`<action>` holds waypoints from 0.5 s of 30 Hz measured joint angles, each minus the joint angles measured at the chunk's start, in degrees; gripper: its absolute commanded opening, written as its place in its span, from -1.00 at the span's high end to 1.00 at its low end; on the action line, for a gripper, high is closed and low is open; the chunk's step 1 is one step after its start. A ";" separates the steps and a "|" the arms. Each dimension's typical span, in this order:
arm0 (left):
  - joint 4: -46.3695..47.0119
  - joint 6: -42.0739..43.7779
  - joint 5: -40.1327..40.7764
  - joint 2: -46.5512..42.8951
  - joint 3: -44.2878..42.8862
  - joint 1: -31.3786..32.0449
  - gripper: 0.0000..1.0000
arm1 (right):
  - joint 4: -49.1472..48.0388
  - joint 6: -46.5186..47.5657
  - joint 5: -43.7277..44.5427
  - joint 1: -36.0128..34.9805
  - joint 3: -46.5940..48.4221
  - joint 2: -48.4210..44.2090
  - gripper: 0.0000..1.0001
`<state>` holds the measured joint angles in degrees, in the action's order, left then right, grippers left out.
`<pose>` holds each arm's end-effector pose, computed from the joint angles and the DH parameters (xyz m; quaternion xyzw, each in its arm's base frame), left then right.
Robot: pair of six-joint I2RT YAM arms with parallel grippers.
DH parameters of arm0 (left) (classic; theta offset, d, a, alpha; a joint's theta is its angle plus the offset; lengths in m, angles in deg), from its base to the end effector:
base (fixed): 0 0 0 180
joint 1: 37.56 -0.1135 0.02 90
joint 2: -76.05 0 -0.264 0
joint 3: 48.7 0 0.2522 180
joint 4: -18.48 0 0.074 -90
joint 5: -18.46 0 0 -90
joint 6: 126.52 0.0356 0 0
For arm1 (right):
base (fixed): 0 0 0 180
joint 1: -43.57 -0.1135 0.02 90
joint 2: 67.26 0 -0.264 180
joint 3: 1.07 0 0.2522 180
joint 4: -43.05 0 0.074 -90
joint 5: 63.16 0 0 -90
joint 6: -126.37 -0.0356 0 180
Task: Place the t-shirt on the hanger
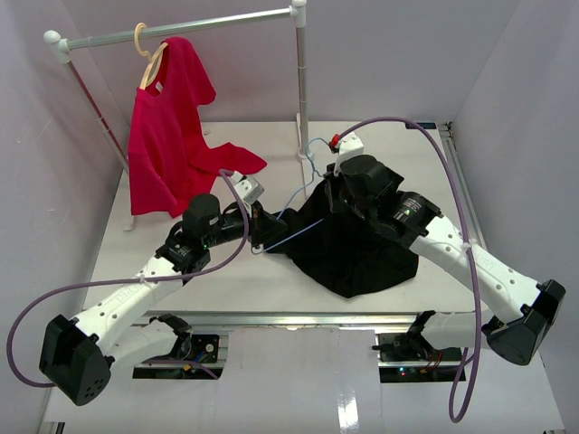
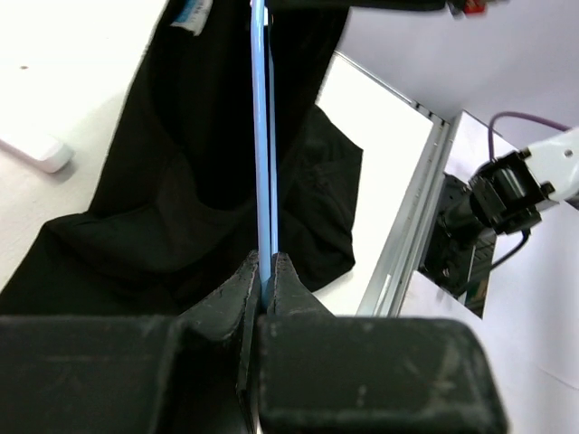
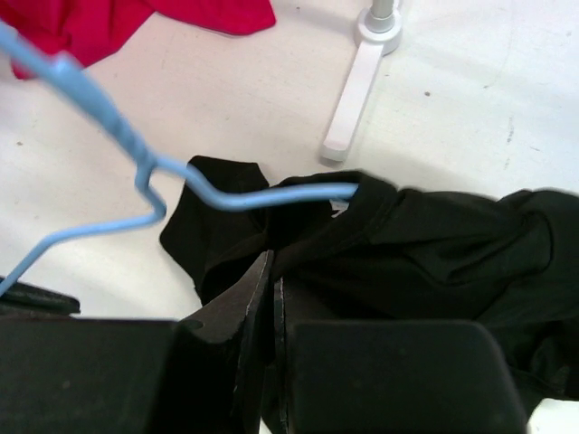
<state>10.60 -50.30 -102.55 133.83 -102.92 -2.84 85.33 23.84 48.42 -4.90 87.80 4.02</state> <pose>0.1814 -0.1480 0.3005 0.3020 0.7027 -0.4392 0.4713 0.1908 0.1957 0.3950 -0.1591 0.8179 0.1332 0.5367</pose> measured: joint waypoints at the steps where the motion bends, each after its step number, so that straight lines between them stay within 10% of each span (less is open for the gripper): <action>1: 1.35 -0.07 -0.59 -0.02 1.07 0.11 1.00 | 0.02 0.35 0.79 0.00 0.01 0.00 0.84; 15: 10.04 0.29 -1.20 -5.51 10.11 0.94 1.00 | 2.50 3.70 8.32 -0.04 4.17 0.71 0.84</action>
<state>20.65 -50.00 -103.74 128.32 -92.81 -1.90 87.83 27.54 56.75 -4.94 91.97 4.73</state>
